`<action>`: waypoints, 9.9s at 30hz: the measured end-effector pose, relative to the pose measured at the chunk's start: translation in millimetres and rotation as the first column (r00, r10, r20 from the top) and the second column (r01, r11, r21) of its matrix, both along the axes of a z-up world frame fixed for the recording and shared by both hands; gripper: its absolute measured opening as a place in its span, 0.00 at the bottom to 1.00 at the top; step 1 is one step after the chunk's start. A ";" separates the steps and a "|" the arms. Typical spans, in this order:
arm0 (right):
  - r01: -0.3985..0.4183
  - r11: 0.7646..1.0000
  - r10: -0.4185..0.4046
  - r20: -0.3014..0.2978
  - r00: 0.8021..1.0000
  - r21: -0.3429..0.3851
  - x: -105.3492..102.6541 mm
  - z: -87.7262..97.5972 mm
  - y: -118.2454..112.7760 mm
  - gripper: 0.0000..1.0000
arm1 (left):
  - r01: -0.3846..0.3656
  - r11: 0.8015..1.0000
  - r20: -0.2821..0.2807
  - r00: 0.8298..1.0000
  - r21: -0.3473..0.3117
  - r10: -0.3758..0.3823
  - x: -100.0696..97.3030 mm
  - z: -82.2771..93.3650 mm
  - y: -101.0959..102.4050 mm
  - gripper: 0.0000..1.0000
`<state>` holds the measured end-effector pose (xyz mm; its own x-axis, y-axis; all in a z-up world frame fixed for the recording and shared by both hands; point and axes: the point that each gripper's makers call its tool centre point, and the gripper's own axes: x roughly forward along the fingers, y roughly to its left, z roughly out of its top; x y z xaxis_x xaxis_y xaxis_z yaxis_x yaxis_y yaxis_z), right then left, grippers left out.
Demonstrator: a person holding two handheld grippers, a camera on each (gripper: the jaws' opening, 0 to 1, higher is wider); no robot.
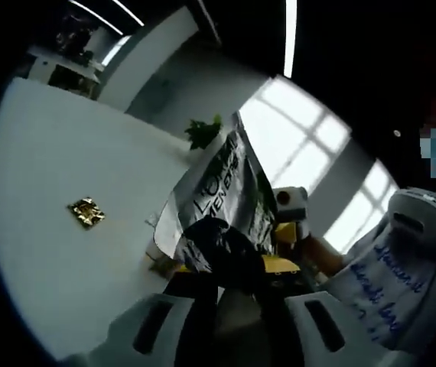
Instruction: Arrange the skincare products in the storage area until every visible bottle or jar stands upright without overlapping.
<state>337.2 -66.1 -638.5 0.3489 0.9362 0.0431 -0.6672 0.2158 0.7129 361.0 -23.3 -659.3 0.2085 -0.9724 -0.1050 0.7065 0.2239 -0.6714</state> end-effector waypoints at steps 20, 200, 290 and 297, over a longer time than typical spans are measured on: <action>0.072 0.987 -0.078 -0.035 0.996 -0.140 16.9 -35.1 13.9 0.01 | -0.072 0.997 -0.083 0.994 -0.001 0.072 27.5 -10.9 17.4 0.00; 0.079 0.348 0.139 0.135 0.981 -0.934 46.9 -193.5 8.9 0.17 | -0.209 0.803 0.233 0.968 0.558 0.090 114.9 -118.2 44.3 0.31; 0.318 0.471 -0.024 0.349 0.937 -0.823 27.7 -80.6 -2.7 0.27 | -0.217 0.732 0.361 0.932 0.646 -0.042 25.9 -65.8 74.0 0.49; 0.409 0.439 -0.122 0.398 0.909 -0.800 22.7 -57.9 -23.9 0.37 | -0.240 0.758 0.357 0.934 0.607 0.010 17.7 -56.1 81.3 0.54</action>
